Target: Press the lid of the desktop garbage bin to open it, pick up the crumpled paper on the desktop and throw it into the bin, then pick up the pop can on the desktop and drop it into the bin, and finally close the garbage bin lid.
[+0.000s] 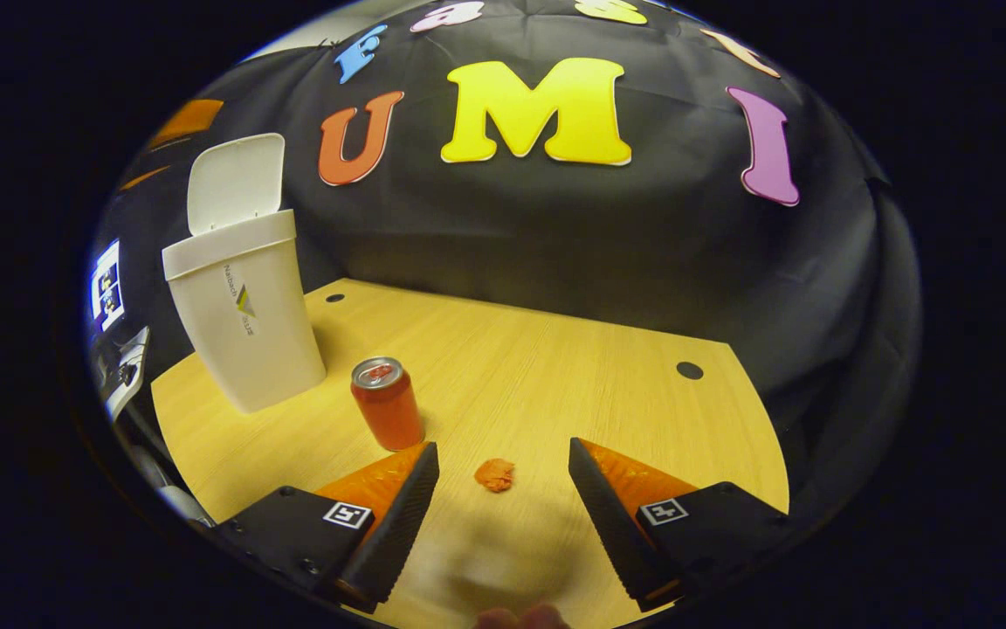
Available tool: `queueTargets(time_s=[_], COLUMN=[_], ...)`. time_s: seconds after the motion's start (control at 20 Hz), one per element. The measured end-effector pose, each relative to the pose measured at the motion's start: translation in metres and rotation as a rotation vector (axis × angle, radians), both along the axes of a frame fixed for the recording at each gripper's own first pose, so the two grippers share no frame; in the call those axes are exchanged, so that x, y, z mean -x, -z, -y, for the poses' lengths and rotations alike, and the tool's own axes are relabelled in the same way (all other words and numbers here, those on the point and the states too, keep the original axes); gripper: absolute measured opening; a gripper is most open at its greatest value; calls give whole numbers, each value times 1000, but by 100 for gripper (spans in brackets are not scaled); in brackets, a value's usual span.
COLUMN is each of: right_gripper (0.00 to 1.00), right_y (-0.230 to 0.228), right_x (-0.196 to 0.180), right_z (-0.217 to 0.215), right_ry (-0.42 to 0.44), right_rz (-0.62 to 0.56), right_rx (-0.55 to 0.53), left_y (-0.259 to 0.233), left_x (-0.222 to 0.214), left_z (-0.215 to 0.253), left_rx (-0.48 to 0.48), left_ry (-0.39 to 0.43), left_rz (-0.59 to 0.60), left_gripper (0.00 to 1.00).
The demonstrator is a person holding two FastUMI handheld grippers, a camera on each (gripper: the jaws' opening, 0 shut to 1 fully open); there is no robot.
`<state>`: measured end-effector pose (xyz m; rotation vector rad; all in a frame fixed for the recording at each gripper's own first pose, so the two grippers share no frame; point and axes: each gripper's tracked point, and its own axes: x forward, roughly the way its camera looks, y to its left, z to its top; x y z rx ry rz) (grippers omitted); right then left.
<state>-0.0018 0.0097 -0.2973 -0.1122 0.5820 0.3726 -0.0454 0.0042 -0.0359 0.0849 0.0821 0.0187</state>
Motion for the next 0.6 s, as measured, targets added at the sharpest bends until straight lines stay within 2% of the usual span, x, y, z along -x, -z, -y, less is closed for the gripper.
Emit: queueTargets(time_s=[0.6], right_gripper=[95], right_y=[71], right_x=[-25], right_z=[-8], right_ry=[-5], right_rz=[-142], right_rx=[31], left_y=[4], left_x=[23], left_z=[-20], left_rx=[4], left_ry=[-104], left_rz=[-45], left_gripper=[96])
